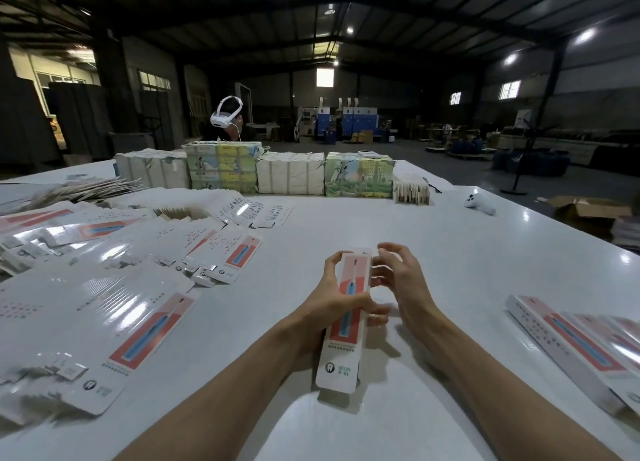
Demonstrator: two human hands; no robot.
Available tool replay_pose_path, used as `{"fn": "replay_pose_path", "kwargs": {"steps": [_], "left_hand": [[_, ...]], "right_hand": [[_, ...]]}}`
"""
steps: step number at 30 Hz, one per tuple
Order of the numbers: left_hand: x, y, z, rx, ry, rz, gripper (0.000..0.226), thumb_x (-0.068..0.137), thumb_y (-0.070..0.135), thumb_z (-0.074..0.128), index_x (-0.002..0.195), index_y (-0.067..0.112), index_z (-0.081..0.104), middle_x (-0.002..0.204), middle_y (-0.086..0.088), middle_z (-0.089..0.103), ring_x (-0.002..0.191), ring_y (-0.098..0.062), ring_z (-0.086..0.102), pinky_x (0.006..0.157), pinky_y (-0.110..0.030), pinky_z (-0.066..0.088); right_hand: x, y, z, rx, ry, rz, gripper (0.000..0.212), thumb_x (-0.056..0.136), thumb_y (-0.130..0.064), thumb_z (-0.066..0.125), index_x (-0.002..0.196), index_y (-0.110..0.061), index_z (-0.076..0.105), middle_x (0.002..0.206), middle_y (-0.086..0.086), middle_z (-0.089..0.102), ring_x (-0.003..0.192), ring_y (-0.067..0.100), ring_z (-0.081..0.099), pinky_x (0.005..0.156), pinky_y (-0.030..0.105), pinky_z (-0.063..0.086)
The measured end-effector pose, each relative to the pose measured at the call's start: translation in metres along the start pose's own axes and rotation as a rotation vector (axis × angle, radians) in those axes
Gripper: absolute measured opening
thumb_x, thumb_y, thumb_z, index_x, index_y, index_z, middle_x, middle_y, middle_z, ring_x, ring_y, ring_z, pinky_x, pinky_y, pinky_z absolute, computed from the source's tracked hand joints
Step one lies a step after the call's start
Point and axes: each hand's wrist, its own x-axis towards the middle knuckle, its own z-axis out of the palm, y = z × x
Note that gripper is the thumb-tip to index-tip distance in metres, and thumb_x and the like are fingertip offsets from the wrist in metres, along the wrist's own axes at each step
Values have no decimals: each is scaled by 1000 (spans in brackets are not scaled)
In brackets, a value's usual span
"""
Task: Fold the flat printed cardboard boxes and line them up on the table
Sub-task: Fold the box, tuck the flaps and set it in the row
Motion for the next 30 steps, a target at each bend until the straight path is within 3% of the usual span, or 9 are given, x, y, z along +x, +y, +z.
{"fn": "replay_pose_path", "kwargs": {"steps": [6,10,14,18,21,24,30], "left_hand": [[-4,-2,-1,-34,-37,-33,98,70,24,90,144,45,29,114,-9,69,85,-26,79,69,-32,62],[-3,-1,-3,-9,-47,-19,97,69,23,88,145,41,29,110,-8,69,80,-21,78,67,-29,61],[-4,-2,-2,-41,-74,-34,98,71,20,87,147,41,28,110,-5,71,84,-26,78,70,-32,62],[-4,-1,-3,-25,-76,-31,95,73,22,86,146,43,28,115,-4,71,91,-29,78,73,-35,63],[-4,0,-2,36,-82,-21,94,72,26,85,145,44,28,112,-3,69,85,-22,78,71,-29,62],[-4,1,-1,67,-121,-13,88,73,27,85,138,50,30,114,-2,67,84,-21,78,70,-27,61],[-2,2,-2,164,-93,-14,94,69,29,85,138,47,24,112,-7,63,76,-13,77,64,-21,59]], "right_hand": [[1,3,-8,0,-51,33,22,101,-13,66,123,-6,69,104,19,77,91,31,74,82,39,62],[0,2,-10,80,-98,56,23,98,-10,70,120,-1,71,100,23,77,83,31,73,75,33,62],[-2,0,-13,-82,-90,-102,12,100,-4,64,108,-7,73,93,19,78,85,37,77,76,40,65],[-3,-2,-9,-215,-74,-213,20,102,0,55,102,-10,72,90,10,79,85,29,79,70,38,66],[-3,-6,-9,-114,-100,-102,14,104,-11,56,102,-1,66,92,11,77,86,33,78,66,34,62],[-3,-13,-10,67,-89,64,28,107,-27,59,96,0,63,96,15,76,86,31,77,62,31,59],[-4,-16,-14,176,-154,188,22,97,-13,72,106,7,71,93,21,74,81,28,74,60,32,59]]}}
